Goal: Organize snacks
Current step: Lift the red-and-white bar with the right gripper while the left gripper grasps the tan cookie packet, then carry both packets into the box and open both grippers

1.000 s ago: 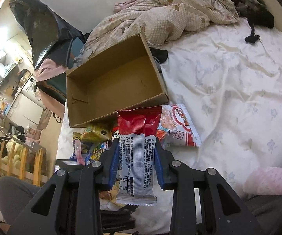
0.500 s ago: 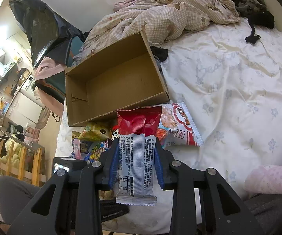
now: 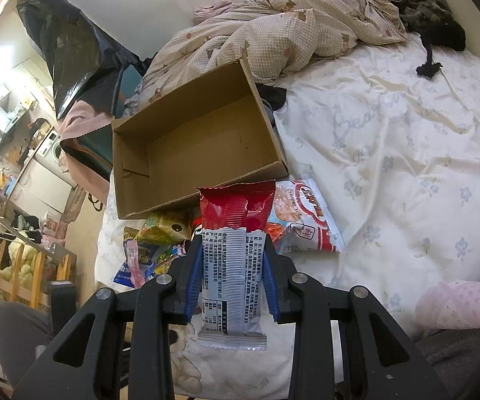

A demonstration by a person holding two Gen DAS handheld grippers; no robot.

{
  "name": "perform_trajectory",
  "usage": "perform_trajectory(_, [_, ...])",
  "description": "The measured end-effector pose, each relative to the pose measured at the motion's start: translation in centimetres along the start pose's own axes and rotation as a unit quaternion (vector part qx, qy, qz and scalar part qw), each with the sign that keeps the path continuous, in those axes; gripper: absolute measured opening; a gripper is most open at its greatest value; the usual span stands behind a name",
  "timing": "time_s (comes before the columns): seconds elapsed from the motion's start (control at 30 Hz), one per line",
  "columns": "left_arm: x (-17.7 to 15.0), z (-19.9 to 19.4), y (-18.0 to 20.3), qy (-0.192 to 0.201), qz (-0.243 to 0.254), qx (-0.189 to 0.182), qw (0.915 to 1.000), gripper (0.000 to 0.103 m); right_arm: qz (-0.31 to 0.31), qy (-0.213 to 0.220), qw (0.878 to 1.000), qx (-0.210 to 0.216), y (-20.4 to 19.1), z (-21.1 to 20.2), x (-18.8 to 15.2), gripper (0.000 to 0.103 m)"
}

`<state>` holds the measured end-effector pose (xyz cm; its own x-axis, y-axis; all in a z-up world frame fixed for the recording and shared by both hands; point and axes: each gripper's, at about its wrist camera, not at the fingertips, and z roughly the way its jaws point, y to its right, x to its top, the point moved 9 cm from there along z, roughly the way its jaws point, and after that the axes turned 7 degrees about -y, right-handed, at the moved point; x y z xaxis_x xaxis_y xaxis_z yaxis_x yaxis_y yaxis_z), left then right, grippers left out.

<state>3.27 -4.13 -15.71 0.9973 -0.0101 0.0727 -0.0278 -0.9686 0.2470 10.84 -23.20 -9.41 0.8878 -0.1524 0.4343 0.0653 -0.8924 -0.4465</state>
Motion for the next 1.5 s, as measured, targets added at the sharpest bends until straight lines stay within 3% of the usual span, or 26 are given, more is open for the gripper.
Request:
perform_trajectory(0.3, [2.3,-5.3,-0.9,0.05,0.004,-0.003,0.9987,0.013,-0.014,0.003,1.0,0.0,-0.7,-0.1,0.4,0.034])
perform_trajectory(0.47, [6.3,-8.6,-2.7,0.085,0.001,0.01,0.9963,0.013,-0.038,0.003,0.999,-0.003,-1.8,0.2,1.6,0.034])
perform_trajectory(1.03, [20.6,-7.6,-1.0,0.137,0.041,0.076,0.9868,0.013,-0.085,0.033,0.996,0.007,-4.9,3.8,11.2,0.034])
perform_trajectory(1.23, [23.1,-6.0,-1.6,0.149,0.042,0.089,0.9839,0.013,-0.089,0.032,0.995,0.014,-4.8,6.6,14.3,0.034])
perform_trajectory(1.5, [24.8,-3.2,-3.0,0.138,0.031,0.098,0.9851,0.013,-0.094,0.012,0.995,0.01,-4.6,10.1,15.1,0.034])
